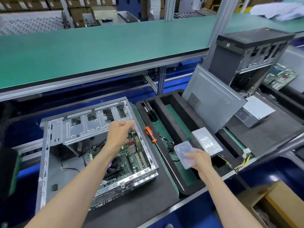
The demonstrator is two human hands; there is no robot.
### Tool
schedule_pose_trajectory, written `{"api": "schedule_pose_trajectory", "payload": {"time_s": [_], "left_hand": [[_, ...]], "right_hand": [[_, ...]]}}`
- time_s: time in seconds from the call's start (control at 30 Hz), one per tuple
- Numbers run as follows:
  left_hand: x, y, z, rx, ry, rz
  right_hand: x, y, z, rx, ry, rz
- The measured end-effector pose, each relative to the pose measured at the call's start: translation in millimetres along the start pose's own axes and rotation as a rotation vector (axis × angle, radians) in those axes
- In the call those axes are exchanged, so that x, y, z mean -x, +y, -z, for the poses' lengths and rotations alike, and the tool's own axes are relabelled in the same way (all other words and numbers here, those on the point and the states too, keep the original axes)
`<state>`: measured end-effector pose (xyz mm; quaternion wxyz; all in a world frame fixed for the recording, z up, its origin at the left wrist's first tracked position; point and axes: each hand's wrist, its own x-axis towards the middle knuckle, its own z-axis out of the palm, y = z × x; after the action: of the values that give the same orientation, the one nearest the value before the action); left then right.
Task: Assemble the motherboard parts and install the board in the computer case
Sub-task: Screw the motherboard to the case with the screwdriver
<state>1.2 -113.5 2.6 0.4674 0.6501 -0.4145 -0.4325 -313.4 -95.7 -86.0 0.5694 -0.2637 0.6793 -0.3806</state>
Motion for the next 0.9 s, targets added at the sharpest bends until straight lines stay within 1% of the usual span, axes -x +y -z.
{"api": "schedule_pose_trajectory", "payload": {"time_s": [0.1, 0.17, 0.3, 0.4, 0.5, 0.6, 0.8, 0.9], "left_hand": [[0, -7, -4, -0.043, 0.016, -0.046], [0, -11, -5, -0.045, 0.022, -0.047], [2, -14, -5, 0.001, 0.019, -0.023], [4, -14, -6, 0.028, 0.009, -0.025], [4, -14, -5, 0.036, 0.008, -0.027], [2, -16, -3, 0.038, 0.02, -0.026], [4, -21, -1, 0.016, 0.033, -0.029], [3, -24, 0, 0.034, 0.051, -0.01]], "right_hand": [[-6, 30, 6, 0.056, 0.048, -0.037], [-7, 43, 7, 0.108, 0.082, -0.042], [-5, 54, 6, 0.316, 0.163, 0.006], [-6, 55, 5, 0.429, 0.185, 0.038], [-7, 54, 2, 0.54, 0.171, 0.051], [-8, 55, -3, 0.702, 0.156, 0.075], [-12, 53, -10, 1.079, 0.004, 0.055], [-10, 47, -8, 1.252, 0.017, 0.079]]}}
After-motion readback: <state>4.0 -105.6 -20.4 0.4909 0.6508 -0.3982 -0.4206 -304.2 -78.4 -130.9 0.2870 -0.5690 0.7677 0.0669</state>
